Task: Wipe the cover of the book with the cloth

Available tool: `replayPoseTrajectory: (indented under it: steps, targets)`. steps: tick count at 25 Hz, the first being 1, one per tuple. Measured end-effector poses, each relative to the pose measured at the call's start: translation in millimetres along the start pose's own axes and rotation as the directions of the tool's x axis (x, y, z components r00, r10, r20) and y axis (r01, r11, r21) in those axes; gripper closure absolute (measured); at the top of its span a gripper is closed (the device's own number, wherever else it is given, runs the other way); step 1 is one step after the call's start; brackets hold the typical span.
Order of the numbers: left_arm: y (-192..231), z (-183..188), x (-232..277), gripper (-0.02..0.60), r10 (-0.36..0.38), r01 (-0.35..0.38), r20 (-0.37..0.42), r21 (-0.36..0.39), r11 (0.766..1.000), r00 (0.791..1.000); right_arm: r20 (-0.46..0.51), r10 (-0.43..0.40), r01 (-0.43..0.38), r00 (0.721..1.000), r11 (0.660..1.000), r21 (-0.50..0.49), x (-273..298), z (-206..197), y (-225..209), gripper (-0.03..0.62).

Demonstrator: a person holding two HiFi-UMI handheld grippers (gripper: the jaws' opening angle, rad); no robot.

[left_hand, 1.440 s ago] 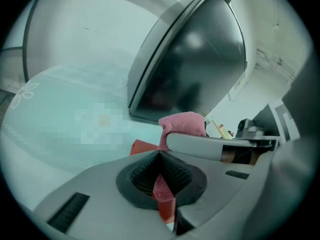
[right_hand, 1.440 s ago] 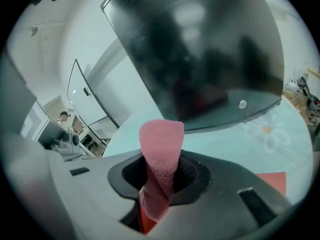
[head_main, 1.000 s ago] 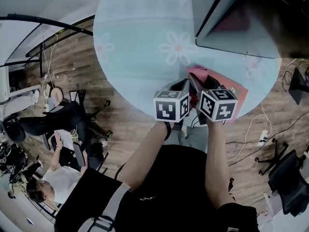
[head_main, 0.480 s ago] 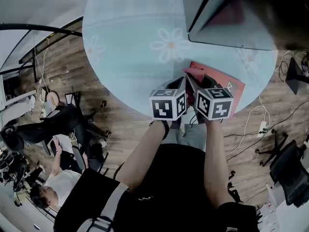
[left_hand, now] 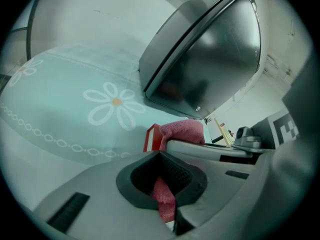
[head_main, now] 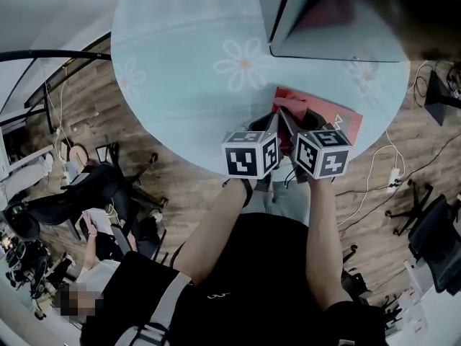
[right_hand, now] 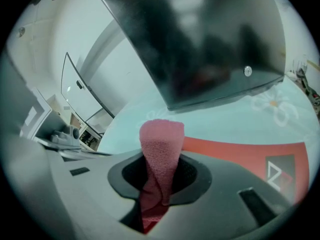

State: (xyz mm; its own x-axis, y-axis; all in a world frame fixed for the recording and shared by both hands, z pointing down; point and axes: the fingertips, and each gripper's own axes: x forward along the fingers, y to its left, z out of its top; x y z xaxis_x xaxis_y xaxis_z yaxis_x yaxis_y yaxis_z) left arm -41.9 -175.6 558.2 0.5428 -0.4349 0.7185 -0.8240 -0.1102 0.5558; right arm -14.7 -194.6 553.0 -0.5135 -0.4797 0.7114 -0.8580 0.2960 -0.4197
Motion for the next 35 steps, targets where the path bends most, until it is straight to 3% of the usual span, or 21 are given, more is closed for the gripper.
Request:
replayPoseTrajectory:
  steps: [16,29,35]
  targets:
    - [-17,-5,16,0.568,-0.040,0.040,-0.015,-0.035,0.999,0.999,0.030,0.001,-0.001,1.000,1.000,0.013,-14,-1,-19,0.500]
    - [-53,-28,29,0.568,-0.020,0.021,-0.061,0.010,1.000,0.998,0.032,-0.002,0.002,0.999,1.000,-0.025,-44,-18,-48,0.499]
    - [-76,-40,38,0.569,-0.010,0.014,-0.084,0.043,0.999,0.996,0.048,-0.014,0.014,0.999,1.000,0.001,-63,-25,-68,0.500]
